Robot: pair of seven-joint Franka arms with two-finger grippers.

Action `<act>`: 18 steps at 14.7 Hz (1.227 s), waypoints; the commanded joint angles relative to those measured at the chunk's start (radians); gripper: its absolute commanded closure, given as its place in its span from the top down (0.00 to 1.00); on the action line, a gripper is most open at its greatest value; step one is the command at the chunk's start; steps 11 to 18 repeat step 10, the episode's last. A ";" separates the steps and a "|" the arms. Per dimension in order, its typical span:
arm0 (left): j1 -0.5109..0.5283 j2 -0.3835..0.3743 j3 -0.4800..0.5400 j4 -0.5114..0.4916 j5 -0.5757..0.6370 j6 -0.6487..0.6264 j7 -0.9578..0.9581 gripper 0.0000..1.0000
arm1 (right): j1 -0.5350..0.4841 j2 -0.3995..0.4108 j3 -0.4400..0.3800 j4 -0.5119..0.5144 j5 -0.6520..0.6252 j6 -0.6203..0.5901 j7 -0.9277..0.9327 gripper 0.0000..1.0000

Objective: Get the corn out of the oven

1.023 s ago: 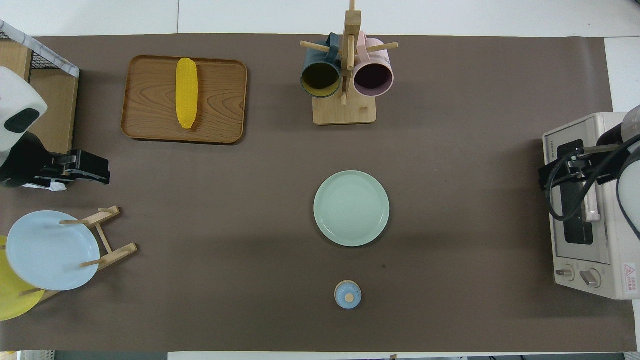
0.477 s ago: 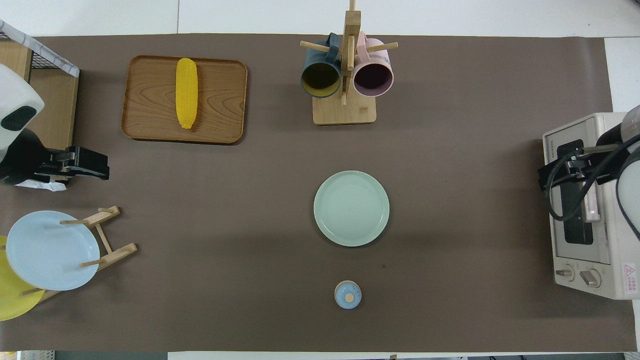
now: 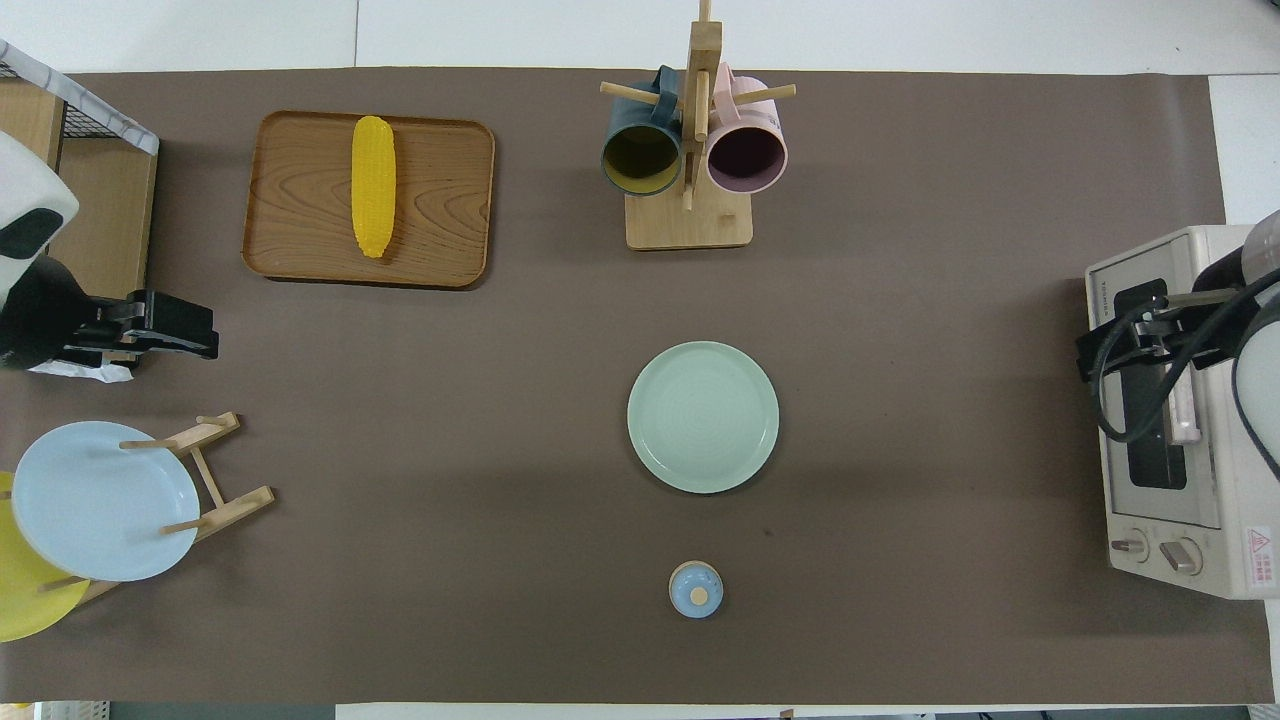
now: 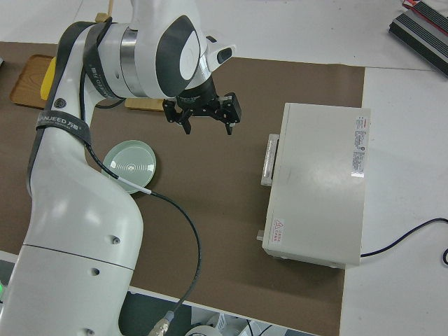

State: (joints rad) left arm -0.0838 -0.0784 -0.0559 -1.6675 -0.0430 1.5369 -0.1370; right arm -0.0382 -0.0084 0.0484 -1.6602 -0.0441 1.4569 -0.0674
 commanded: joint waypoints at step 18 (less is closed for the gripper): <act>0.019 -0.026 -0.010 -0.025 -0.023 0.006 -0.003 1.00 | -0.009 -0.016 0.005 -0.013 0.009 0.000 0.008 1.00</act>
